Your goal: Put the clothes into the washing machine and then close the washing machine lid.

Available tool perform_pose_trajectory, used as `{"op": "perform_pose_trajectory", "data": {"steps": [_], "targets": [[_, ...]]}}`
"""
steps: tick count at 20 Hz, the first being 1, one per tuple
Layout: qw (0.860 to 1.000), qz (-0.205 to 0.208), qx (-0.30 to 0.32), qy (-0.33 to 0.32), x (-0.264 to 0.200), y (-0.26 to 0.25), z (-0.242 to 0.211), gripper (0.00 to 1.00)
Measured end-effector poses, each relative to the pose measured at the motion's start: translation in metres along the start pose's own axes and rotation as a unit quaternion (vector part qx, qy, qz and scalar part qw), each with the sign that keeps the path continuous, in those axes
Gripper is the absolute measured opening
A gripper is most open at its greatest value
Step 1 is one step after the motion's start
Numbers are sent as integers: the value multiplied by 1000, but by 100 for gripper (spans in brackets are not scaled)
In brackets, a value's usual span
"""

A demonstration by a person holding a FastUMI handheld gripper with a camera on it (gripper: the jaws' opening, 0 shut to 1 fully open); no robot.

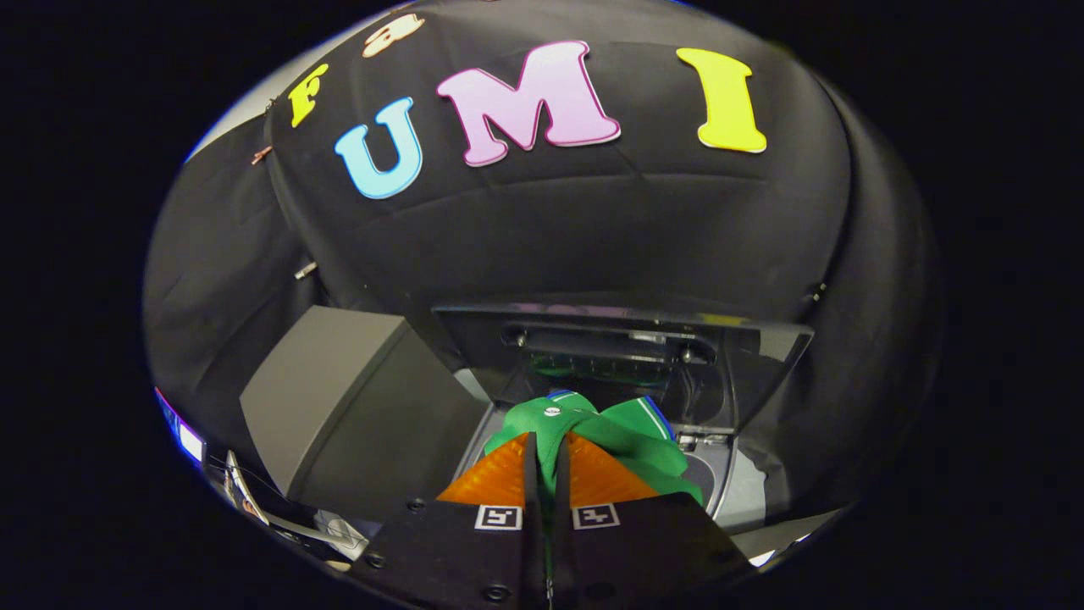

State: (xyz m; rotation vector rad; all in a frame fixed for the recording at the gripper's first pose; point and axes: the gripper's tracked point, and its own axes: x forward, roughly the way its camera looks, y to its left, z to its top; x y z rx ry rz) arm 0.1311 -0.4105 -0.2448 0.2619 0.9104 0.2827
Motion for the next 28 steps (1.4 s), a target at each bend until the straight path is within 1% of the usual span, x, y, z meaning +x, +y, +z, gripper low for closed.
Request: {"op": "perform_pose_trajectory", "data": {"steps": [8, 9, 12, 16, 19, 22, 23, 25, 28], "targets": [[998, -45, -19, 32, 29, -16, -41, 7], [998, -53, -14, 39, 32, -20, -48, 7], [996, -62, 18, 68, 41, -27, -70, 7], [990, -72, 33, 119, 64, -38, -117, 7], [986, -92, 19, 134, 84, -51, -140, 7], [977, -120, 51, 169, 96, -61, -170, 7], [976, -121, 63, 172, 100, -62, -177, 7], [976, -122, 59, 170, 106, -64, -183, 7], [979, -107, 43, 170, 107, -60, -187, 12]]}}
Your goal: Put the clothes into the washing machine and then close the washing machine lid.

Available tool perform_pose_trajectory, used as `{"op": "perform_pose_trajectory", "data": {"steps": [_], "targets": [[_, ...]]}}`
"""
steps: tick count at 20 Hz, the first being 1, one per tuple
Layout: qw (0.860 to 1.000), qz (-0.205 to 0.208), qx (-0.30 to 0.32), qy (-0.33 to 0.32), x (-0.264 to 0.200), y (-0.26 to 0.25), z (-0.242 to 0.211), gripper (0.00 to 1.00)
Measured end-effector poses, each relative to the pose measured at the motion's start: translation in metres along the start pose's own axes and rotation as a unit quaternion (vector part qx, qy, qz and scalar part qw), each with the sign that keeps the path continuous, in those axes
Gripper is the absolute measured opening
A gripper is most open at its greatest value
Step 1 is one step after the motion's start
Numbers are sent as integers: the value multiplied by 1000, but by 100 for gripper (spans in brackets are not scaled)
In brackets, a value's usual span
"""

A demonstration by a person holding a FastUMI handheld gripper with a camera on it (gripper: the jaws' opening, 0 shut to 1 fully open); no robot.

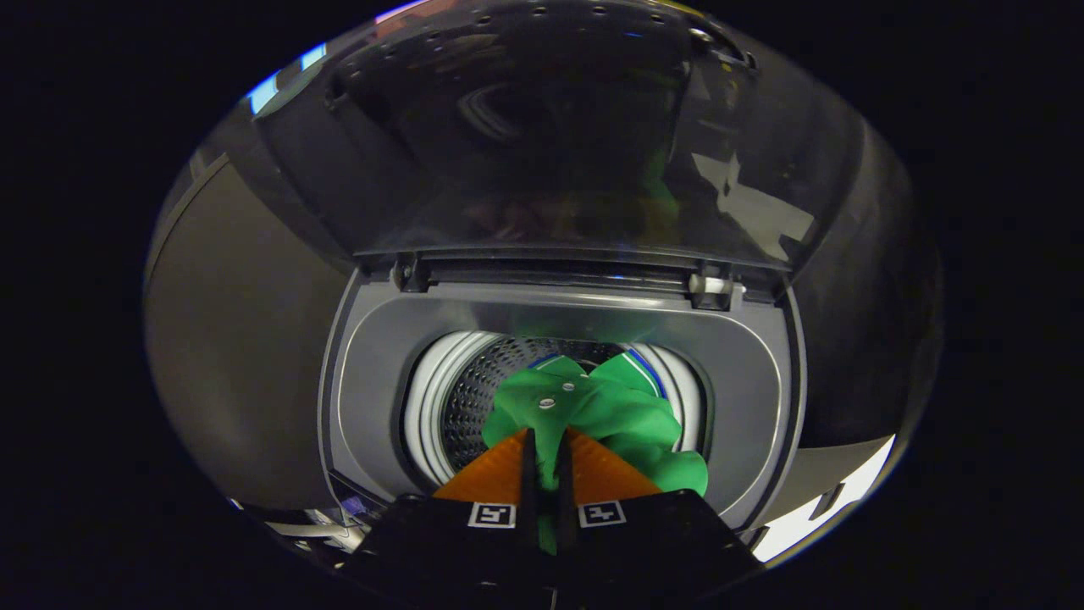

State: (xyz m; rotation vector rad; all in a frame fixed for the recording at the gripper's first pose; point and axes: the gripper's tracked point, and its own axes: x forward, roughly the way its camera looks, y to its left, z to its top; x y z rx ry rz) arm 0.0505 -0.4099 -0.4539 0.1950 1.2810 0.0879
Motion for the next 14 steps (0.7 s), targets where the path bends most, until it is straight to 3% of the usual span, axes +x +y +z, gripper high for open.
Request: {"op": "perform_pose_trajectory", "data": {"steps": [1, 3, 8, 10, 14], "targets": [[1000, 8, -2, -2, -1, 2, 0, 12], [1000, 19, 8, -16, 0, 12, 7, 23], [999, 16, 16, -32, -1, 8, 17, 100], [999, -8, 8, -50, -5, -5, 25, 99], [998, -1, 20, -60, -27, -1, 35, 99]]}}
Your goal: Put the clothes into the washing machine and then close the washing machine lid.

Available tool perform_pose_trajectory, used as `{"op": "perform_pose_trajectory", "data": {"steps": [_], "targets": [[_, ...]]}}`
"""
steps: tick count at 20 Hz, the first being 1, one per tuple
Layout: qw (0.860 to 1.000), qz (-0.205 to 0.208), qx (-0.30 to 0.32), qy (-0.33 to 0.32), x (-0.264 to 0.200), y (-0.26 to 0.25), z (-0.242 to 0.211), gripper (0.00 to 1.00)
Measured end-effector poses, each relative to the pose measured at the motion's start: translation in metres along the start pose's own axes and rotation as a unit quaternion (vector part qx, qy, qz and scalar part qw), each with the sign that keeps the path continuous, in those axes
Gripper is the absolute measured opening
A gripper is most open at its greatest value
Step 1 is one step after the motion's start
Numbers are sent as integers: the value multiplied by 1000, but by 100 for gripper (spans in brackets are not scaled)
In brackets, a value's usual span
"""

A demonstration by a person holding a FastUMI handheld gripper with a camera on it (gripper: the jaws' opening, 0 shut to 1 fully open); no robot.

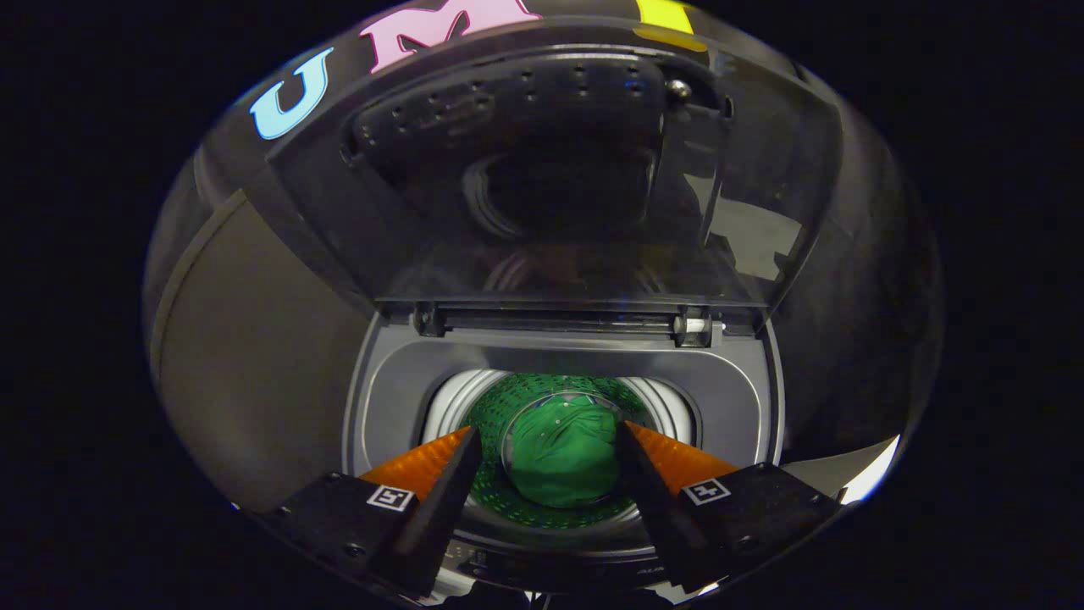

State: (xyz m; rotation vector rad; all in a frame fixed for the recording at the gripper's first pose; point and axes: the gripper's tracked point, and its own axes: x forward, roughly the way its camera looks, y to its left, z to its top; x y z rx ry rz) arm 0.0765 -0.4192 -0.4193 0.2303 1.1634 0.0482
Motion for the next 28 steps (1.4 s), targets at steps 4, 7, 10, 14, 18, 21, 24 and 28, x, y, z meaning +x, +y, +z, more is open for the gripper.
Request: {"op": "perform_pose_trajectory", "data": {"steps": [4, 7, 10, 14, 18, 21, 24, 28], "targets": [[999, 36, 22, 21, -32, 24, 14, 99], [999, 38, 10, -33, -62, 31, 56, 98], [990, 51, -19, -127, -90, 44, 121, 98], [971, 59, -47, -229, -123, 60, 218, 98], [973, -1, -55, -222, -90, 33, 268, 98], [978, 23, -4, -205, -70, 25, 256, 100], [978, 36, -19, -206, -71, 26, 252, 100], [977, 39, -21, -209, -65, 26, 255, 100]]}}
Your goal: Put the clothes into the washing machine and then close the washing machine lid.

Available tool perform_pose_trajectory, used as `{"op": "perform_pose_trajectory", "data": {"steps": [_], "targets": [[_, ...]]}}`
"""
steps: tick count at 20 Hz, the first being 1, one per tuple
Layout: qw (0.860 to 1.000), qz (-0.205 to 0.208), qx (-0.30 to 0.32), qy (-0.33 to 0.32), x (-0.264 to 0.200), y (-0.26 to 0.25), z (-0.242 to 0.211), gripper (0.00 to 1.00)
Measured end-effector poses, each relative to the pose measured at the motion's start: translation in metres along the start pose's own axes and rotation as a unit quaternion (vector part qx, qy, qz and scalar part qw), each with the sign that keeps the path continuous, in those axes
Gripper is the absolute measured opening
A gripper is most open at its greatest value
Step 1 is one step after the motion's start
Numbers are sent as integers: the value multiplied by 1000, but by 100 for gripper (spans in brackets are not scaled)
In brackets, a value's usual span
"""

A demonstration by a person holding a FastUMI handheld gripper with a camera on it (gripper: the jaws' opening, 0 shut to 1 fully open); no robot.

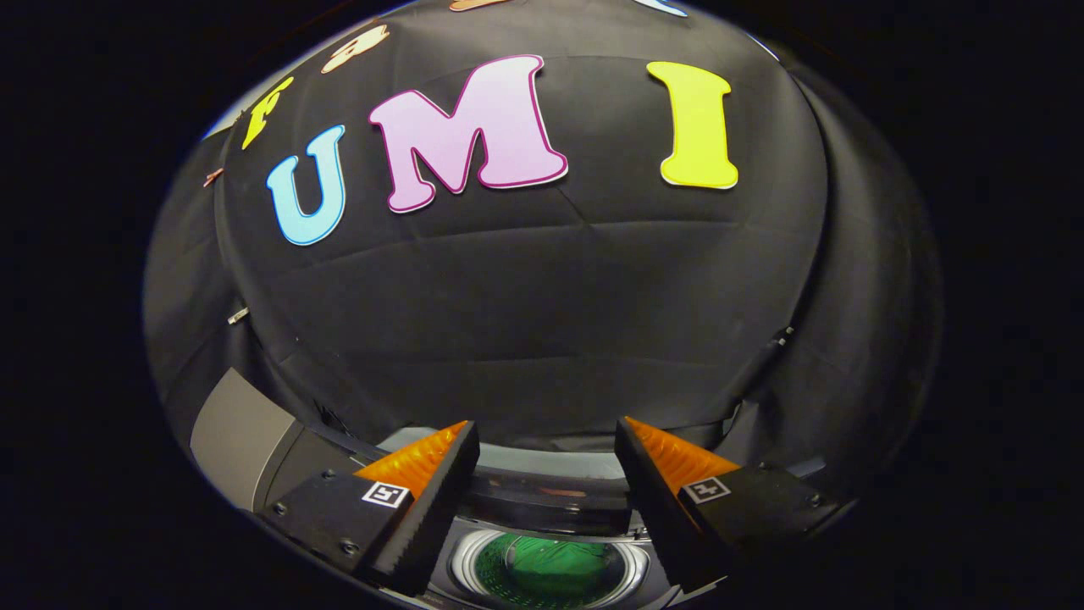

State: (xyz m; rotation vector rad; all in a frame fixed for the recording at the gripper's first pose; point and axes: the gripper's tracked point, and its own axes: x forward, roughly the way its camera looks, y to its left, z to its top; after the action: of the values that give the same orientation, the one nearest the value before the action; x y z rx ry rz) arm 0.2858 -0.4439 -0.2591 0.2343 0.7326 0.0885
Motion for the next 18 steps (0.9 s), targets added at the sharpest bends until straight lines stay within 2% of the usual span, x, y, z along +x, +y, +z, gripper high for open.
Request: {"op": "perform_pose_trajectory", "data": {"steps": [7, 18], "targets": [[1000, -1, -1, -3, -2, 1, -2, 100], [998, -61, -21, -22, -8, -5, -5, 100]]}}
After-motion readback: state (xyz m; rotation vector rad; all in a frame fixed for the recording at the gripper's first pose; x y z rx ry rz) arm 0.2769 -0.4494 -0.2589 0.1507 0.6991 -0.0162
